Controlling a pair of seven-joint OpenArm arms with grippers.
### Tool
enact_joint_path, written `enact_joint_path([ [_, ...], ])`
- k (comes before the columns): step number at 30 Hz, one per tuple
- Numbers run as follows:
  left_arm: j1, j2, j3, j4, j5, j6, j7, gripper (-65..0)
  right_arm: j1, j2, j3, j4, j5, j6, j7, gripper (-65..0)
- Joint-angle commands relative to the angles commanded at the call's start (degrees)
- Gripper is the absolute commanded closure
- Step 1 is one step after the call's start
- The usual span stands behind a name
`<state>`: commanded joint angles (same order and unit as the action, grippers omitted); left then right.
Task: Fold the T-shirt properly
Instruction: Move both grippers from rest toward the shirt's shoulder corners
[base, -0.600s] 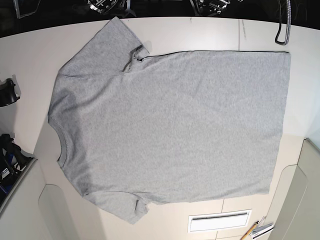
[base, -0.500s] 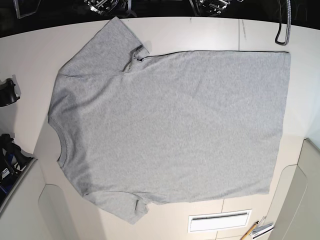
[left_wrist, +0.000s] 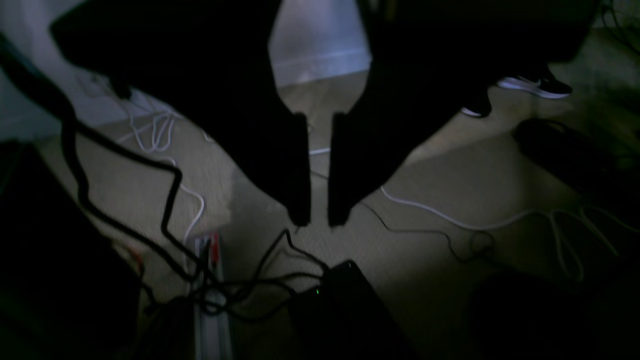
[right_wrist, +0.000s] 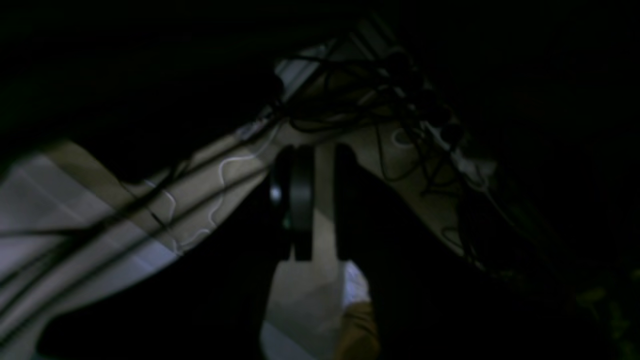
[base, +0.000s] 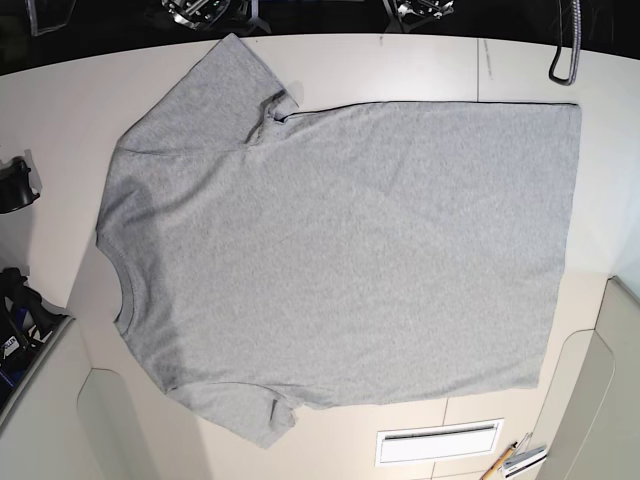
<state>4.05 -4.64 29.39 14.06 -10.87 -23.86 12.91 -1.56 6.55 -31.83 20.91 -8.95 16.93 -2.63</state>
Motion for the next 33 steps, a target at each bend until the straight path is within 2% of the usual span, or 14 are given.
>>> enact_joint_path([
  [3, 1.0, -0.3, 0.0, 0.1, 0.0, 0.0, 0.0, -8.4, -0.5, 1.2, 0.0, 0.2, 2.3, 0.57, 0.0, -6.4],
  [5, 1.7, -0.3, 0.0, 0.5, 0.0, 0.0, 0.0, -8.4, -1.4, 2.7, 0.0, 1.6, 4.6, 2.75, 0.0, -6.4],
  [6, 2.1, -0.3, 0.0, 0.6, 0.0, -0.7, 0.0, -8.4, -2.1, 3.5, 0.0, 2.8, 5.4, 3.54, 0.0, -6.4],
  [8, 2.8, -0.3, 0.0, 0.7, 0.0, -4.1, 0.2, -8.4, -4.1, 5.5, 0.0, 5.9, 5.5, 5.01, 0.0, -6.4],
  [10, 3.7, -0.3, 0.0, 0.7, 0.0, -5.4, 0.2, -8.4, -6.6, 7.8, 0.0, 10.0, 5.5, 4.98, 0.0, -6.4],
  [15, 5.4, -0.3, 0.0, 2.4, 0.0, -5.4, 0.2, -8.4, -11.2, 12.3, 0.0, 18.3, 5.6, 4.98, 0.0, -6.4],
  [21, 8.5, -0.5, -0.2, 5.9, 0.0, -5.3, 0.2, -8.4, -13.2, 14.5, 0.0, 20.6, 6.6, 5.46, 0.0, -6.4],
  [22, 9.2, -1.0, -0.2, 6.8, 0.0, -5.3, 0.2, -8.4, -13.2, 14.7, 0.0, 20.6, 7.8, 5.97, 0.0, -6.4],
  [25, 11.3, -3.6, -0.2, 10.4, -0.4, -5.3, 0.2, -8.4, -13.2, 15.2, 0.0, 20.6, 9.7, 9.01, 0.0, -6.4],
  [28, 13.6, -7.3, -0.2, 15.0, -3.5, -5.3, 0.2, -8.4, -13.2, 15.7, 0.0, 20.7, 12.0, 12.04, 0.0, -6.4],
  [31, 15.9, -10.0, -1.7, 19.5, -4.9, -5.3, 0.4, -8.4, -13.2, 16.0, 0.0, 21.7, 12.0, 13.84, 0.0, -6.4],
  [33, 17.5, -11.1, -5.5, 21.9, -4.8, -5.3, 0.7, -8.4, -13.6, 16.8, 0.0, 23.5, 12.0, 14.67, 0.0, -6.4],
])
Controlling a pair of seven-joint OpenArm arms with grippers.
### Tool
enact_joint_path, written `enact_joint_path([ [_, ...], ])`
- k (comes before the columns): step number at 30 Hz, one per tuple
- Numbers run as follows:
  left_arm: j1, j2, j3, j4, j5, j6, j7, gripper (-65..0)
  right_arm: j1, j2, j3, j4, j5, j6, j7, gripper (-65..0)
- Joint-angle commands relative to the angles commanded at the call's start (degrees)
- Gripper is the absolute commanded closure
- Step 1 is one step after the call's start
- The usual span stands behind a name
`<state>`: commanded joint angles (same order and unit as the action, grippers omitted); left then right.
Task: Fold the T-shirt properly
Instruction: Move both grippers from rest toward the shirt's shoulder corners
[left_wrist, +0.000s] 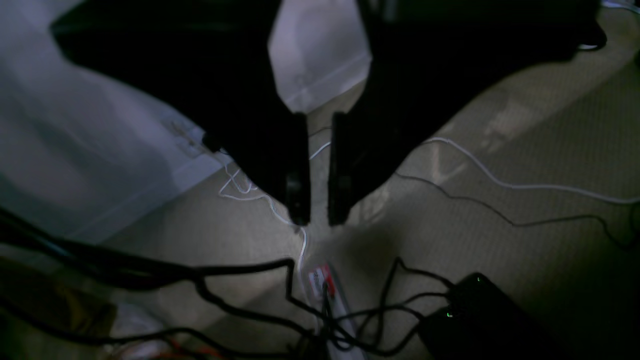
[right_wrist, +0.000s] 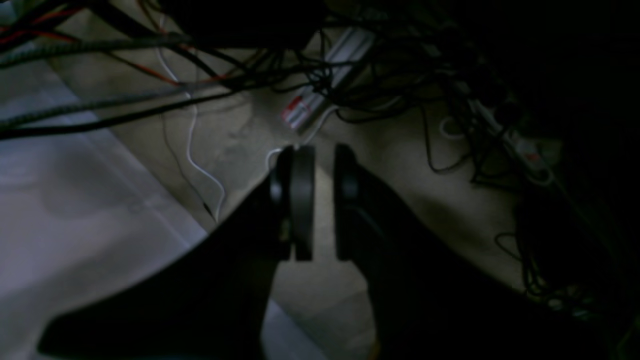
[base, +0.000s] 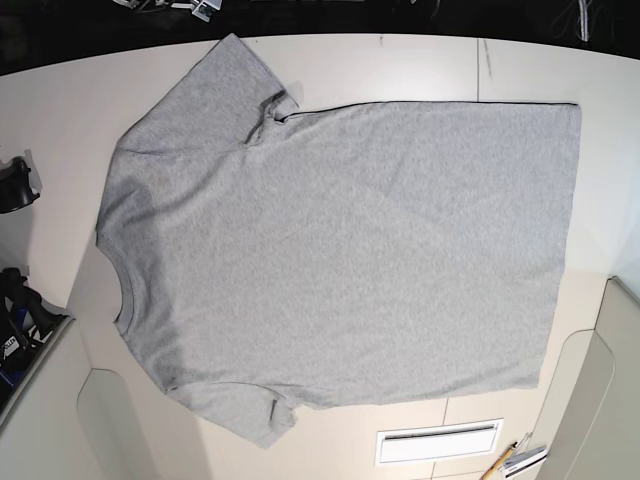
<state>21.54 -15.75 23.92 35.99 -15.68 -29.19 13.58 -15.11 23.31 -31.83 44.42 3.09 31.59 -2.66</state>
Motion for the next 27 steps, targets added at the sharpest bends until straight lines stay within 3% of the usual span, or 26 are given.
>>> enact_joint_path([
  [4, 3.0, -0.6, -9.8, 3.5, 0.0, -0.4, 0.9, -8.4, -1.1, 2.8, 0.0, 4.3, 3.2, 0.15, -0.2, -6.4],
  [7, 4.5, -0.6, -15.5, 5.9, 0.0, -3.9, 2.0, -8.4, -2.4, 5.3, 0.1, 7.8, 4.5, 0.15, -0.3, -6.4],
  [10, 6.7, -0.6, -18.5, 8.3, 0.0, -4.5, 2.0, -8.4, -4.4, 7.6, 0.7, 11.5, 4.5, 0.15, -0.4, -6.4],
  [19, 17.3, -0.6, -19.9, 17.6, -0.9, -4.5, 2.2, -8.4, -9.7, 15.0, 1.5, 24.3, 5.1, 0.2, -2.0, -6.4],
  [23, 23.7, -0.6, -19.9, 25.0, -3.0, -4.4, 2.4, -8.0, -10.5, 18.1, 1.5, 29.0, 10.8, 0.17, -7.1, -6.4],
  [27, 29.5, -0.6, -20.9, 33.3, -3.0, -1.0, 2.6, -8.0, -10.5, 20.0, 1.5, 33.1, 14.5, 0.2, -12.0, -6.4],
])
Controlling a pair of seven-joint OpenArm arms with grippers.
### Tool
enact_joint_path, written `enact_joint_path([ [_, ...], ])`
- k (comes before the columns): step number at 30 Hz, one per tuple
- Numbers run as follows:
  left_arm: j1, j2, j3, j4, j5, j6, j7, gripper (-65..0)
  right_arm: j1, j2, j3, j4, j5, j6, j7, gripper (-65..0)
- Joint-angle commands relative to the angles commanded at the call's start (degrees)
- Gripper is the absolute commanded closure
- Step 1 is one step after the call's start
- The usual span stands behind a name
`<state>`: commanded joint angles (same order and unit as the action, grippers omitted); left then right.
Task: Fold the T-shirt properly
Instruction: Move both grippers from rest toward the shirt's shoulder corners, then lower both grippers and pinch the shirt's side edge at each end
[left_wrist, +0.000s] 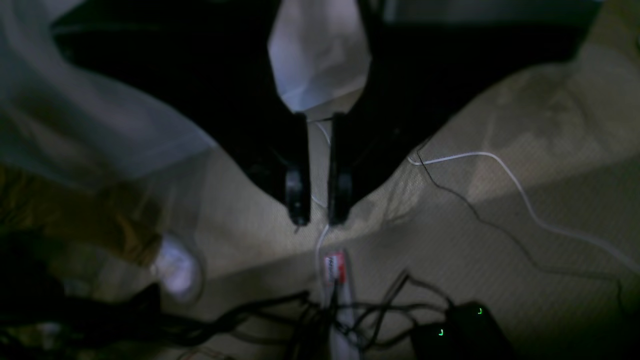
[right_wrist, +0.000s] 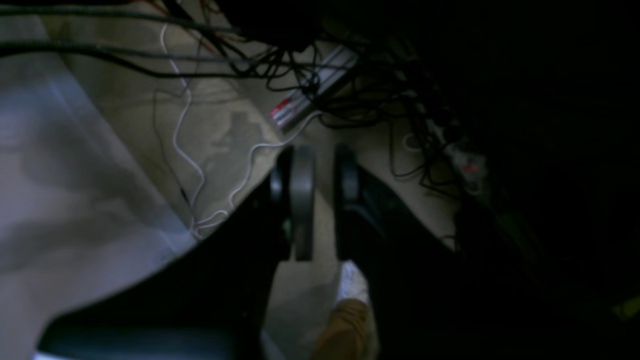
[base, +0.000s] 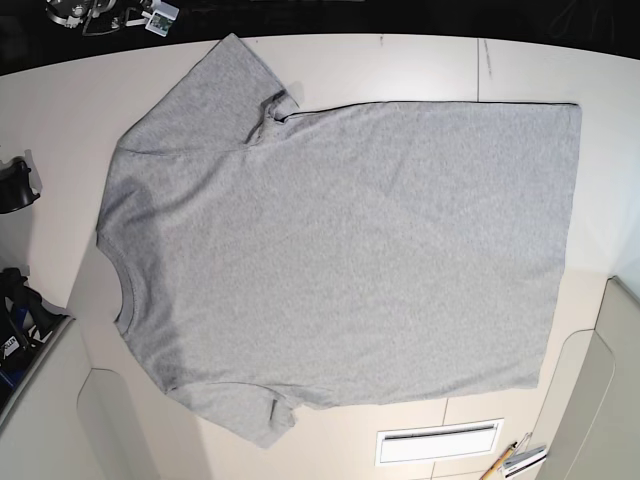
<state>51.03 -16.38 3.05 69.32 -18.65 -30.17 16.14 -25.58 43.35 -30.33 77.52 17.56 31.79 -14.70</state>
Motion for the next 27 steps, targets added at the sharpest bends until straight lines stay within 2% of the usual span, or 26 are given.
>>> enact_joint_path([
  [7, 7.3, 0.0, -11.0, 13.1, -2.3, -0.1, 2.6, -8.0, 0.0, 2.9, 0.0, 7.3, 8.3, 0.22, -10.9, -6.4],
  [11, 10.4, 0.0, -15.9, 18.8, -2.6, -0.1, 3.7, -8.0, 0.0, 4.5, 0.2, 11.3, 9.0, 0.57, -12.6, -6.4],
  [14, 12.5, 0.0, -18.8, 23.1, -5.5, -0.1, 4.9, -8.0, 0.0, 6.1, 1.8, 15.1, 9.5, 0.85, -12.8, -6.4],
  [20, 14.7, 0.0, -25.4, 31.7, -12.4, -0.1, 10.1, -8.0, 0.0, 6.8, 10.3, 20.9, 15.8, 1.68, -16.2, -6.3],
  [25, 14.9, 0.0, -31.5, 36.1, -16.6, -0.7, 10.3, -8.0, 0.0, 6.1, 18.4, 25.3, 18.0, 1.68, -17.1, -6.5],
  [27, 14.8, 0.0, -33.8, 37.4, -18.1, -0.7, 10.3, -8.0, 0.1, 5.4, 21.7, 26.1, 20.0, 1.66, -17.1, -11.6],
])
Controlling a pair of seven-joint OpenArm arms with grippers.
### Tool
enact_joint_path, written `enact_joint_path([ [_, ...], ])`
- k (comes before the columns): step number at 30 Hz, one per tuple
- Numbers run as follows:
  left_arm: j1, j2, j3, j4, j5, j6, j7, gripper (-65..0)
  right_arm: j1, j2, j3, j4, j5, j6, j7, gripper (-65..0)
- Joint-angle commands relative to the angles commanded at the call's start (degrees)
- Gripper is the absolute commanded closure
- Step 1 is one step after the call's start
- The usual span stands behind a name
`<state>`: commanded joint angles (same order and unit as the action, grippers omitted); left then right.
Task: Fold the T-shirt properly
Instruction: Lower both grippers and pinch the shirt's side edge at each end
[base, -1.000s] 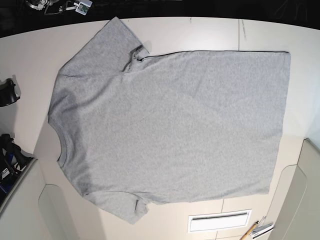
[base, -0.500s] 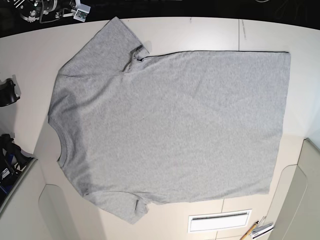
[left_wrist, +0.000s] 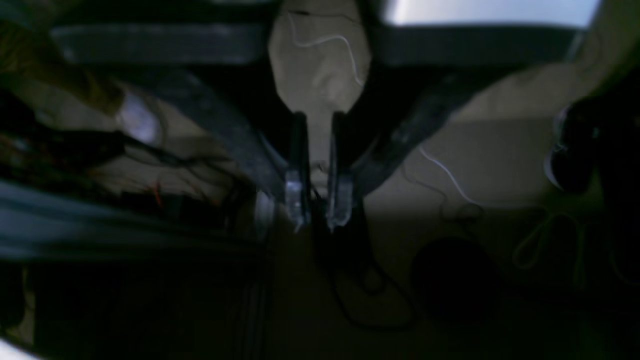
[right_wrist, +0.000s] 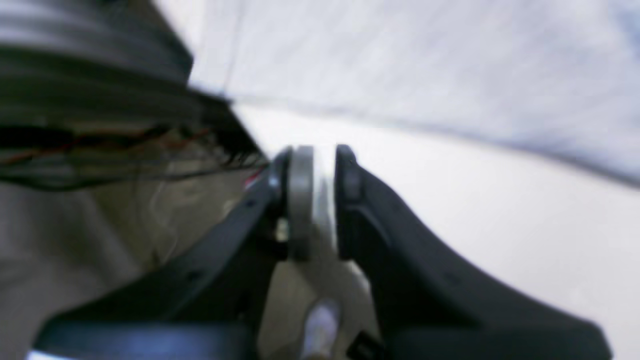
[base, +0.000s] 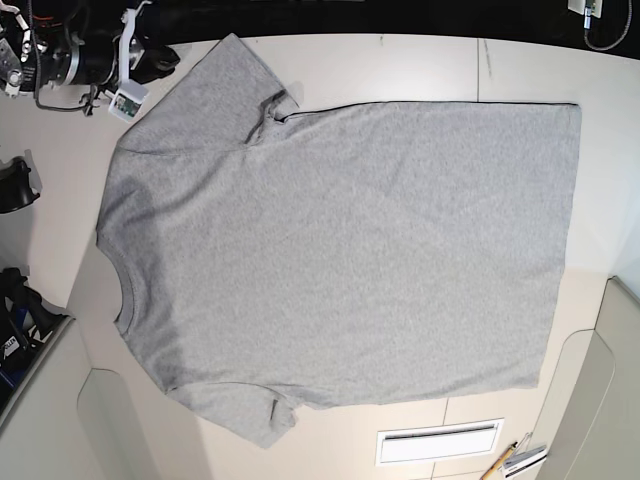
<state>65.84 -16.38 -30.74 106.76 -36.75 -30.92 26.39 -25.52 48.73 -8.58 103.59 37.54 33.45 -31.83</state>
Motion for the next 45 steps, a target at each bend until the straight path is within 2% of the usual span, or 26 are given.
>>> enact_joint_path([
  [3, -0.9, 0.0, -2.3, 1.7, -0.8, 0.2, 1.0, -8.0, 0.1, -2.4, 5.7, 0.0, 2.7, -0.04, -2.2, -23.5],
  [5, -2.9, 0.0, -3.1, 1.8, -0.7, 0.2, 4.5, -8.0, 0.1, -5.2, 9.7, -0.1, 4.9, -0.24, -5.8, -28.1],
  [7, -5.3, 0.0, -3.4, 1.8, -0.7, 0.3, 10.3, -8.0, 0.1, -7.6, 13.4, -0.3, 7.8, -0.31, -9.6, -28.7],
  [9, -7.7, 0.0, -3.4, 1.8, -0.7, 0.3, 15.0, -8.1, -0.1, -9.0, 16.3, -0.8, 9.0, -0.96, -11.1, -28.7],
  [13, -10.6, 0.0, -3.4, 1.8, -0.5, 0.2, 15.5, -8.1, -0.5, -9.9, 19.1, -3.6, 8.8, -1.97, -11.9, -28.7],
  [16, -11.0, 0.0, -3.4, 1.8, 1.1, 0.2, 15.2, -8.3, -1.7, -10.0, 19.2, -6.7, 9.1, -1.97, -11.7, -31.2],
  [17, -11.4, -0.2, -3.4, 1.8, 2.4, 0.2, 15.3, -11.5, -1.7, -10.2, 19.2, -7.5, 9.2, -1.97, -11.7, -32.2],
  [20, -12.7, -1.0, -3.4, 1.8, 5.6, 0.3, 15.5, -32.9, -1.7, -11.5, 19.2, -8.5, 10.0, -1.53, -11.7, -32.1],
  [21, -13.2, -1.0, -3.4, 1.8, 6.2, 0.2, 15.5, -37.1, -1.7, -12.2, 19.2, -8.5, 9.8, -1.46, -11.8, -32.1],
  [25, -17.1, -1.7, -3.5, 1.7, 6.1, 0.3, 19.1, -38.0, -1.7, -14.5, 19.2, -8.5, 9.7, -1.51, -11.9, -32.1],
  [30, -20.1, -5.1, -3.5, 0.7, 5.6, 0.3, 19.5, -38.1, -1.7, -16.8, 19.2, -8.9, 9.1, -1.46, -11.9, -32.1],
  [31, -20.4, -5.8, -3.5, 0.3, 5.4, 0.3, 19.6, -38.5, -1.6, -17.0, 19.2, -9.2, 9.2, -1.49, -11.9, -32.1],
  [34, -22.1, -7.7, -3.5, -2.4, 3.8, 0.3, 19.5, -47.4, -1.7, -17.4, 19.2, -9.9, 9.2, -1.49, -11.9, -32.1],
  [37, -24.9, -8.9, -4.2, -5.9, 3.8, 1.8, 19.6, -47.4, -1.7, -17.4, 19.2, -10.1, 9.1, -1.49, -11.9, -32.1],
  [39, -26.8, -9.7, -5.5, -7.7, 3.7, 1.8, 20.2, -47.4, -1.7, -17.4, 19.2, -10.1, 8.7, -1.49, -11.9, -32.1],
  [43, -29.4, -11.4, -8.8, -9.4, -0.4, 1.7, 23.2, -47.4, -1.6, -17.4, 19.2, -10.1, 7.4, -1.51, -11.8, -32.1],
  [45, -30.7, -12.2, -8.9, -10.9, -0.7, 1.7, 23.3, -47.4, -1.6, -17.4, 19.2, -10.1, 7.5, -1.49, -11.7, -32.1],
])
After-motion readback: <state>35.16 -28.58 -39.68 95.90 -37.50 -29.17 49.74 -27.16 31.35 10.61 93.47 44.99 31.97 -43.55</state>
